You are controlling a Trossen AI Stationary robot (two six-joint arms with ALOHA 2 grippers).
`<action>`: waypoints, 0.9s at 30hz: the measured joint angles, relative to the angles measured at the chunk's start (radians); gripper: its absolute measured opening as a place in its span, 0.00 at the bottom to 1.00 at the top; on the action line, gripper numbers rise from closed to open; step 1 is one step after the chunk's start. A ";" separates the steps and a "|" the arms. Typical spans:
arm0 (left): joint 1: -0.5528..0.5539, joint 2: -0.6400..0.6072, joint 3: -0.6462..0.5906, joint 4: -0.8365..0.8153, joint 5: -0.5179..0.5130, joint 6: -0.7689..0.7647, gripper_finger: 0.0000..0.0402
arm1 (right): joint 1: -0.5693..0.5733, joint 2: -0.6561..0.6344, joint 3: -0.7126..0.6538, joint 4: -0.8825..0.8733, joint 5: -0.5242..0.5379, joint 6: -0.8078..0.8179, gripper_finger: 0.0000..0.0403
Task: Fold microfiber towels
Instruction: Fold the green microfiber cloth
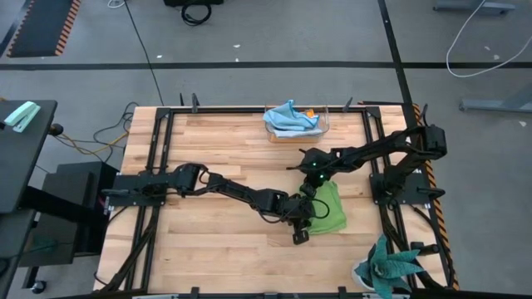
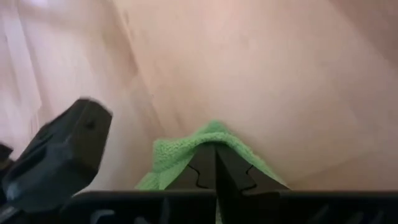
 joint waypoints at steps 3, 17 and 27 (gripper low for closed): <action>-0.004 0.000 0.000 0.000 -0.002 0.000 0.02 | -0.026 0.000 0.000 0.005 -0.001 0.009 0.00; -0.014 0.000 0.001 -0.006 0.009 0.002 0.01 | -0.101 0.000 0.000 0.015 0.072 0.008 0.00; -0.015 0.000 0.001 -0.009 0.004 0.001 0.01 | -0.120 -0.044 0.000 -0.025 0.082 -0.032 0.00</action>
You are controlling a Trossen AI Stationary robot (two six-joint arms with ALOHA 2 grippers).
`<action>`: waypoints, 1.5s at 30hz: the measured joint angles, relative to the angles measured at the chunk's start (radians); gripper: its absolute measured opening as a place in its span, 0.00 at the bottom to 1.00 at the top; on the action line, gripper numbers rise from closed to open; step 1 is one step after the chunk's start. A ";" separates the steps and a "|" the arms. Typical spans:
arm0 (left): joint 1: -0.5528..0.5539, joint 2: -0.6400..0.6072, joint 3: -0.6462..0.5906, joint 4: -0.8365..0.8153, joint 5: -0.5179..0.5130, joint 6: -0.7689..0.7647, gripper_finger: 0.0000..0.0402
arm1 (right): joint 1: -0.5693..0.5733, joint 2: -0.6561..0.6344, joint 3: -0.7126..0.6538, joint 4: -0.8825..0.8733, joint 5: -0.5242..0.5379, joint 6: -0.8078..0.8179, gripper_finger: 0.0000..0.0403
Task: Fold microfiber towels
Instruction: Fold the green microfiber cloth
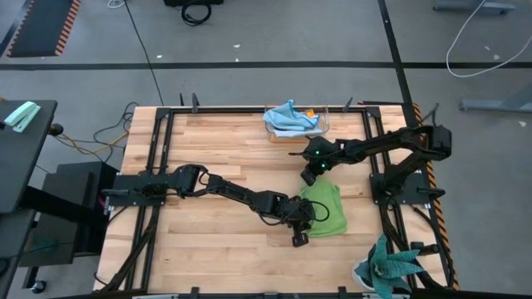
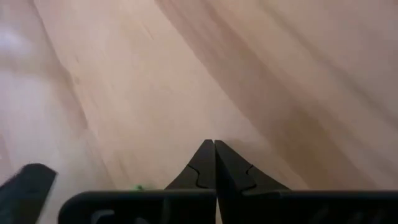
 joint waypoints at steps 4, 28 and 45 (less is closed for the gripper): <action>0.000 -0.003 0.000 -0.002 -0.016 0.000 0.03 | -0.025 -0.101 0.000 -0.093 0.000 -0.029 0.00; 0.006 -0.005 -0.001 -0.002 -0.034 -0.026 0.09 | 0.266 -0.306 0.000 -0.516 0.095 0.040 0.07; 0.005 -0.043 -0.001 -0.149 -0.061 -0.044 0.10 | 0.268 -0.178 -0.052 -0.464 0.154 0.045 0.01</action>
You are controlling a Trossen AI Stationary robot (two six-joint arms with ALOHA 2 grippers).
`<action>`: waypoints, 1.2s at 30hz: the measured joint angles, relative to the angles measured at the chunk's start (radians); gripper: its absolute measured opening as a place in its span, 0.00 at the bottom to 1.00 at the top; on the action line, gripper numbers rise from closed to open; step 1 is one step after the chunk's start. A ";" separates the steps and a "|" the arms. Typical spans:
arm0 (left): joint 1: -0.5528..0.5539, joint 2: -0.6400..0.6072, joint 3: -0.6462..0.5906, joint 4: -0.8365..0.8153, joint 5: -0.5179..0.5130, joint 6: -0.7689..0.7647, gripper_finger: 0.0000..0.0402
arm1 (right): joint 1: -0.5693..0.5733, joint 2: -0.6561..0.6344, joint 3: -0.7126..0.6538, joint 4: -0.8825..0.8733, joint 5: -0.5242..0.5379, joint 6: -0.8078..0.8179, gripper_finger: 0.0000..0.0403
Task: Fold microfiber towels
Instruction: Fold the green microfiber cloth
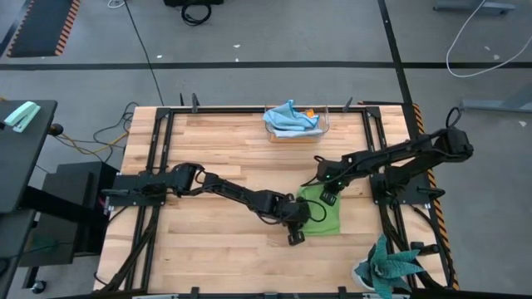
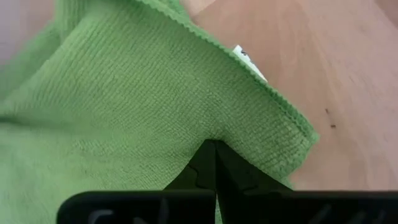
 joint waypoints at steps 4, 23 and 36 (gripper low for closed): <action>0.003 -0.024 -0.001 -0.080 -0.056 0.015 0.08 | 0.000 -0.019 -0.006 0.012 0.000 0.014 0.01; 0.000 -0.058 -0.003 -0.070 -0.100 0.030 0.08 | 0.000 -0.043 -0.013 0.064 0.000 0.063 0.05; 0.018 -0.064 -0.002 -0.008 0.024 0.172 0.18 | 0.000 -0.030 -0.011 0.070 0.000 0.081 0.03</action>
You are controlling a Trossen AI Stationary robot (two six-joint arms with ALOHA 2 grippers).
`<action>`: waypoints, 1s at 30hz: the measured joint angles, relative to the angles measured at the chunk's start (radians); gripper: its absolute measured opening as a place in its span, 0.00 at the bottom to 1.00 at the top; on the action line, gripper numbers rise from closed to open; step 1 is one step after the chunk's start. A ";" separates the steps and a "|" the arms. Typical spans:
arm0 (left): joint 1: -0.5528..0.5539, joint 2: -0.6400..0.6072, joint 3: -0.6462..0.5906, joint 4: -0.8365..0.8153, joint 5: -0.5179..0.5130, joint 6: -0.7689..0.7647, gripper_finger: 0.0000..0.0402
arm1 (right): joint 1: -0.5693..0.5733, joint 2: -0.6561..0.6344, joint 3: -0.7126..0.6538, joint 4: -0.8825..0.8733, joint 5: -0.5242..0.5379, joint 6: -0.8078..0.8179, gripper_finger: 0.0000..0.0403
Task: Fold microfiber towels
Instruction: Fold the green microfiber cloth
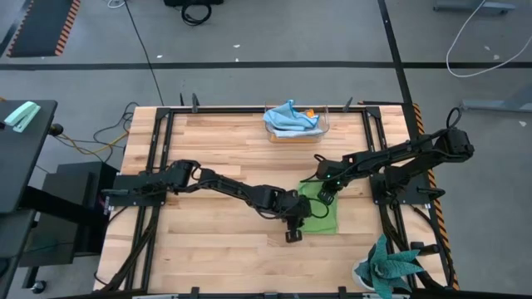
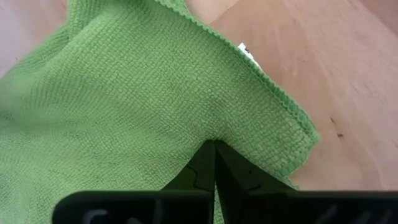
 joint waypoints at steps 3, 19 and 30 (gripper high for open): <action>0.007 0.000 0.000 -0.006 0.019 0.002 0.23 | 0.000 0.000 0.000 0.001 -0.002 0.000 0.03; 0.116 -0.033 0.002 -0.145 0.012 -0.013 0.31 | 0.001 -0.172 0.002 -0.063 0.055 0.042 0.01; 0.166 -0.033 0.002 -0.150 0.010 0.008 0.28 | 0.321 -0.260 0.003 -0.113 0.134 0.235 0.00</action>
